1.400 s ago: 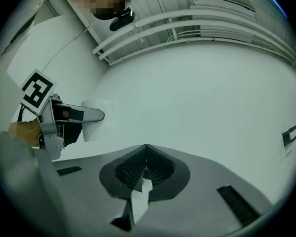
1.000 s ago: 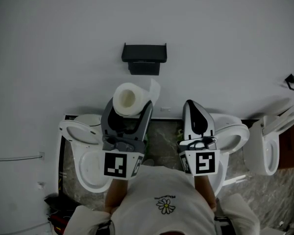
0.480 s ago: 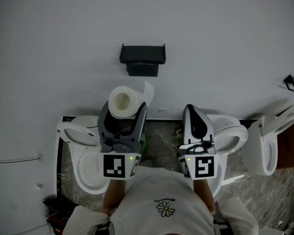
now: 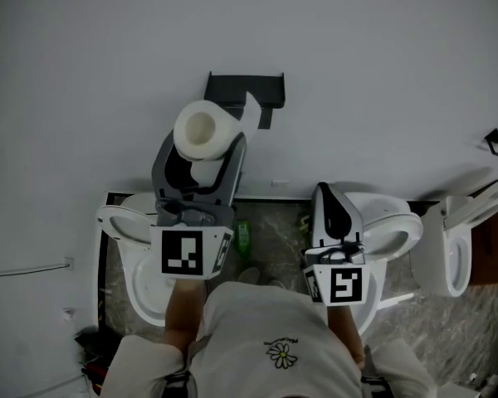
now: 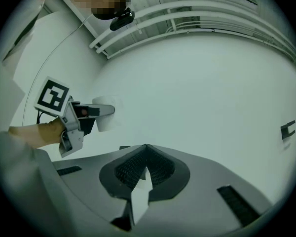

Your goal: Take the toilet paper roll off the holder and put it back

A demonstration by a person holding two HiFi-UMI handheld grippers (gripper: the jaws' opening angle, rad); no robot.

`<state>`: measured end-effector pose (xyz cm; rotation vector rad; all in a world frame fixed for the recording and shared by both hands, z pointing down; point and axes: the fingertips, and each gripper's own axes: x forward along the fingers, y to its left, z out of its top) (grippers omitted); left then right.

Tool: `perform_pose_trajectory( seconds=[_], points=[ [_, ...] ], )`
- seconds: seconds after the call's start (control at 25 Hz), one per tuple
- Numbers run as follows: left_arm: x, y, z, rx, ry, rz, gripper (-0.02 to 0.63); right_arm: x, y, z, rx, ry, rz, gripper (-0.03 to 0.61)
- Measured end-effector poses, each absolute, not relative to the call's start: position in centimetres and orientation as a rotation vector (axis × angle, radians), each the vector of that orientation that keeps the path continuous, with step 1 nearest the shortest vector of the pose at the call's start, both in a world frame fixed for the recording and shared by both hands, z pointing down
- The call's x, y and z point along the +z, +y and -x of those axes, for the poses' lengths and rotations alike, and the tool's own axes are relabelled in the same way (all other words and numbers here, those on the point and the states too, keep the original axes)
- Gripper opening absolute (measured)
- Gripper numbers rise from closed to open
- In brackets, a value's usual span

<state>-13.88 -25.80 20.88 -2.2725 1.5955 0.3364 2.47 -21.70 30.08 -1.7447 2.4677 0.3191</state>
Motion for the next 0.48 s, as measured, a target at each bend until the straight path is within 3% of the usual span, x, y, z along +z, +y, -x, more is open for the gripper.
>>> perform_pose_trajectory(
  seconds=[0.48],
  points=[
    [18.0, -38.2, 16.7, 0.304, 1.667, 2.295, 0.321, 30.9, -22.1, -5.2, 0.282, 2.416, 1.878, 0.011]
  ],
)
